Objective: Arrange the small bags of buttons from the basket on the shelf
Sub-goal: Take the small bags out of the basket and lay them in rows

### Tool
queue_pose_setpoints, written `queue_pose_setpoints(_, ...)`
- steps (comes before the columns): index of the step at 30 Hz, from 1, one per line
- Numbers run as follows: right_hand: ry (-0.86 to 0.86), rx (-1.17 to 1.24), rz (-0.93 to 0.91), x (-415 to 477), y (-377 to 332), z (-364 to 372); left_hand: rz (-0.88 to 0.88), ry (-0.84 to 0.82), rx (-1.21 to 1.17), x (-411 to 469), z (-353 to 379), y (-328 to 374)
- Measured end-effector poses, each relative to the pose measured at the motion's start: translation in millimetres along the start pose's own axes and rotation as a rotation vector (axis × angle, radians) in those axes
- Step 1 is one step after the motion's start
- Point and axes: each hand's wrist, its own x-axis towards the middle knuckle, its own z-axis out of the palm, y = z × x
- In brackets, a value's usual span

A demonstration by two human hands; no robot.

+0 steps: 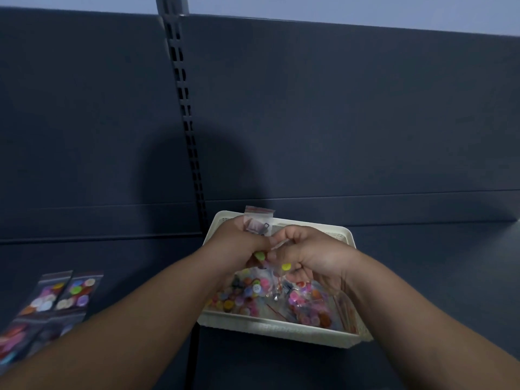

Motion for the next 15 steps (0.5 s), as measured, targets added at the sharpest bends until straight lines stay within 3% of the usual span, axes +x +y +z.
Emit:
queue_pose_setpoints(6, 0.096, 0.045, -0.051, 2.9, -6.0, 11.1, -0.084, 0.105, -0.175, -11.2, -14.7, 8.9)
queue_pose_setpoints(11, 0.041, 0.038, -0.131, 3.2, -20.2, 36.5, -0.101, 0.229, -0.21, -28.2, -49.3, 17.5)
queue_pose_setpoints(15, -0.021, -0.105, -0.244, 5.3, -37.2, 75.7, -0.061, 0.181, -0.013, -54.1, -88.1, 23.7)
